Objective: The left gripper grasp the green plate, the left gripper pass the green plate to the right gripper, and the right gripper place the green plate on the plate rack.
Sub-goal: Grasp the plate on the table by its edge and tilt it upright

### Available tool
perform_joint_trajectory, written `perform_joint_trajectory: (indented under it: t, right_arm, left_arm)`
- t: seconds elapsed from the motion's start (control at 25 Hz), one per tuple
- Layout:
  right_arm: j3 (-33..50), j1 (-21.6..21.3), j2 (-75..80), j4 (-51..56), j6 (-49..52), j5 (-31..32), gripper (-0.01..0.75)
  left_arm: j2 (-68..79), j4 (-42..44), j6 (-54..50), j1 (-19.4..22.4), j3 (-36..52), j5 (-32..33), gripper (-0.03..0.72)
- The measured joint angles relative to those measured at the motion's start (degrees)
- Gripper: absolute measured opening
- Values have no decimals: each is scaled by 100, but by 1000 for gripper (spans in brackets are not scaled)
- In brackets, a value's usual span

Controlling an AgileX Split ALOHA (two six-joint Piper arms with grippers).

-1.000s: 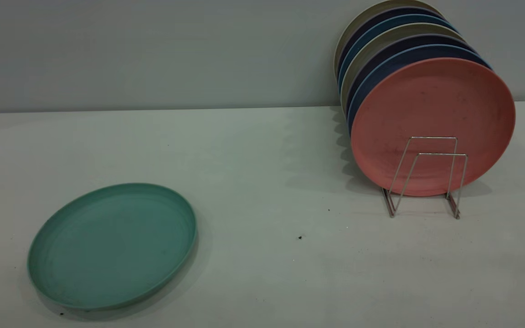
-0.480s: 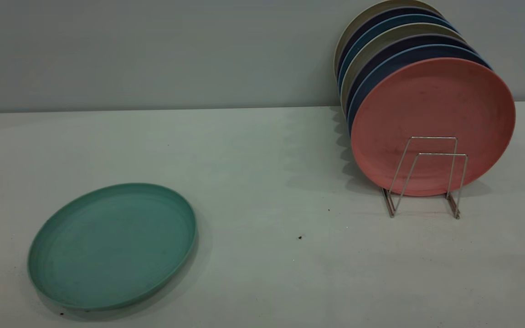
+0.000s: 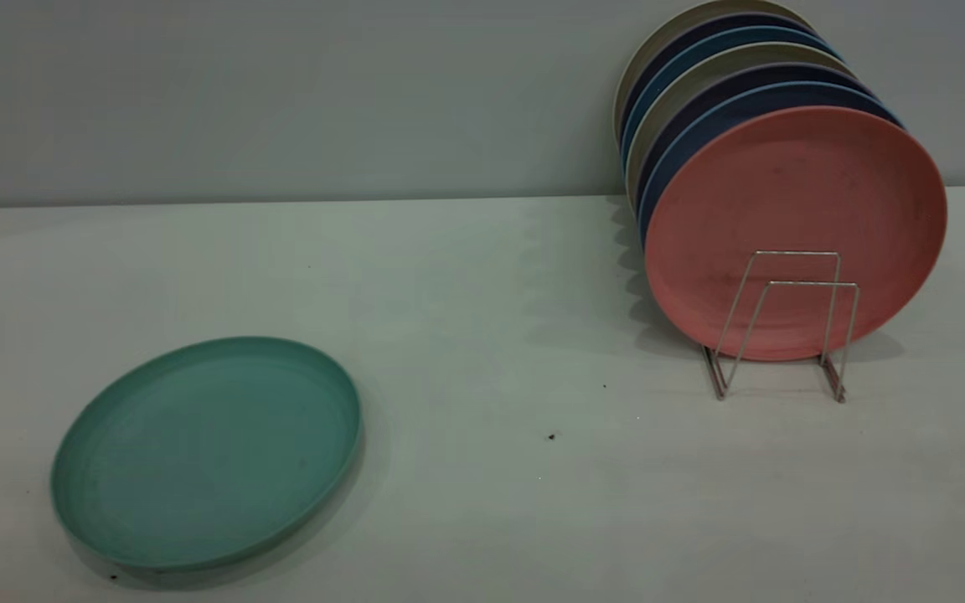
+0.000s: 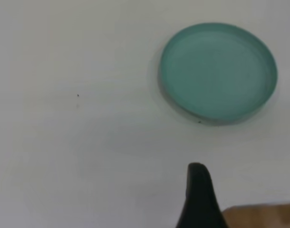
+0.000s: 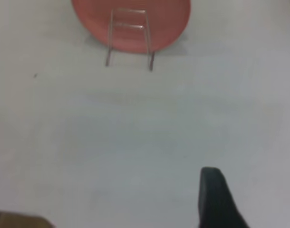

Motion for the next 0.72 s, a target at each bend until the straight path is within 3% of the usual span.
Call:
perform_joint_trajectory:
  t: [0.24, 0.44, 0.6, 0.72]
  right_arm:
    - [-442, 0, 1589, 45, -43, -778, 448]
    - [-944, 0, 3007, 169, -530, -1447, 448]
    - [-1205, 0, 4112, 1138, -1207, -2102, 448]
    - [-1217, 0, 4902, 2394, -2267, -2551, 448]
  left_arm:
    - [1987, -17, -58, 0, -787, -663, 543]
    - [3710, -24, 19, 0, -1481, -798, 543]
    - [4842, -54, 19, 0, -1759, -1104, 543]
    - [5604, -136, 19, 0, -1814, -1614, 543]
